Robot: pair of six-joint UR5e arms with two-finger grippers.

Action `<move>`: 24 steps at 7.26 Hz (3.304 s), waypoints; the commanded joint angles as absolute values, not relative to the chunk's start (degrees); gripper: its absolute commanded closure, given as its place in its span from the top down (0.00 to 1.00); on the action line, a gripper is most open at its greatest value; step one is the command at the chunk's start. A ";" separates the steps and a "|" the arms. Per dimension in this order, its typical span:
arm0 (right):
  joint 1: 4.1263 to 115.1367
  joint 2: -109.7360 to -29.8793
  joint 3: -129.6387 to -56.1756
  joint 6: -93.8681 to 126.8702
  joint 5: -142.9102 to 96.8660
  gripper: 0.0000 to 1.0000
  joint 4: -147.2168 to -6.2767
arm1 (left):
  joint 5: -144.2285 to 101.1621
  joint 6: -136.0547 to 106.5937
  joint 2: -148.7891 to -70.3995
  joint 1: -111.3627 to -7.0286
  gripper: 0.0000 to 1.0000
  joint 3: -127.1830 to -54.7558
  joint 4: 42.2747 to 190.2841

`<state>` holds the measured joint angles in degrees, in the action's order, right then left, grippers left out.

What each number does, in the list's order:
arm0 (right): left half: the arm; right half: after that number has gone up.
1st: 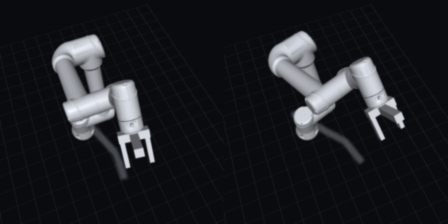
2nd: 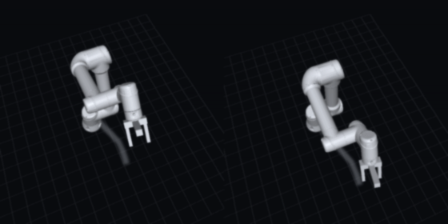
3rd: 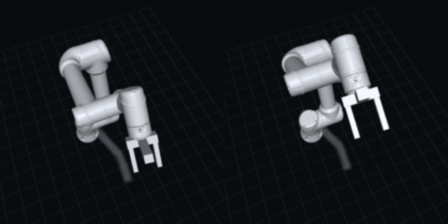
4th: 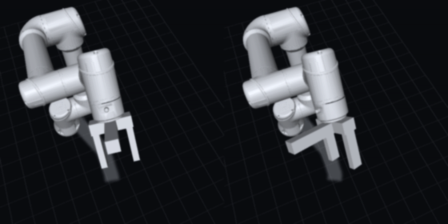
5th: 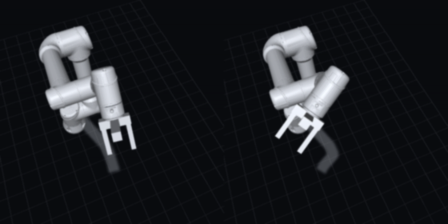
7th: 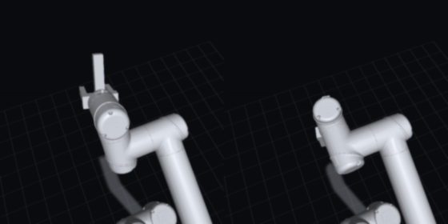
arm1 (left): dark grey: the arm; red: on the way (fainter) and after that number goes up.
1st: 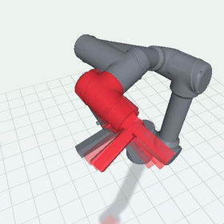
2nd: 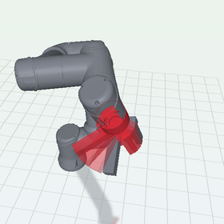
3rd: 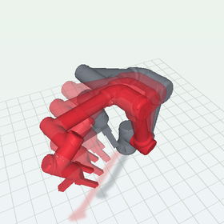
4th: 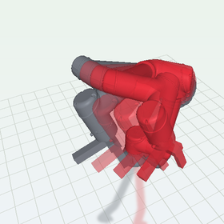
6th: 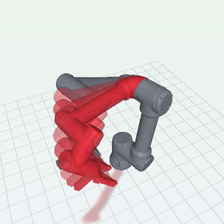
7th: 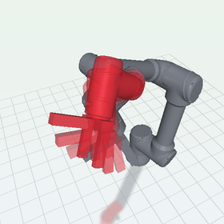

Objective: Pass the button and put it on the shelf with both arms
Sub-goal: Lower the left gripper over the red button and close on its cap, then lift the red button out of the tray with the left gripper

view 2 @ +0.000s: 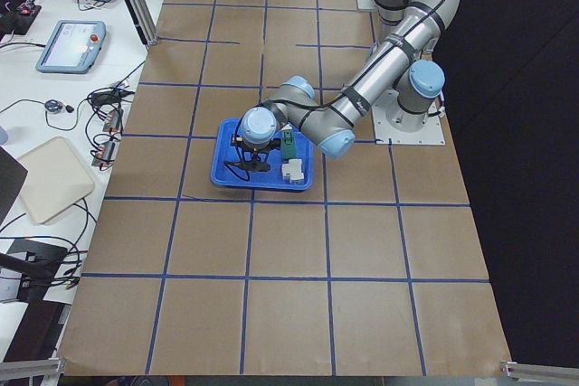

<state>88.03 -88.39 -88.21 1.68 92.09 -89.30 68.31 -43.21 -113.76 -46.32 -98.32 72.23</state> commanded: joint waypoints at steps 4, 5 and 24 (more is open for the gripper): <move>87.89 -88.50 -88.68 1.93 92.11 1.00 -88.68 | 60.47 -43.77 -118.91 -46.41 1.00 -98.70 70.49; 87.89 -88.68 -88.77 2.02 92.02 1.00 -88.77 | 60.47 -43.60 -119.44 -46.41 1.00 -98.96 70.49; 87.63 -90.44 -88.86 -3.34 92.37 1.00 -88.25 | 59.77 -42.19 -118.23 -48.69 0.00 -98.44 76.73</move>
<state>87.67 -90.11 -89.03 -3.38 92.27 -88.56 59.85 -42.18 -120.00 -48.16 -98.81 75.74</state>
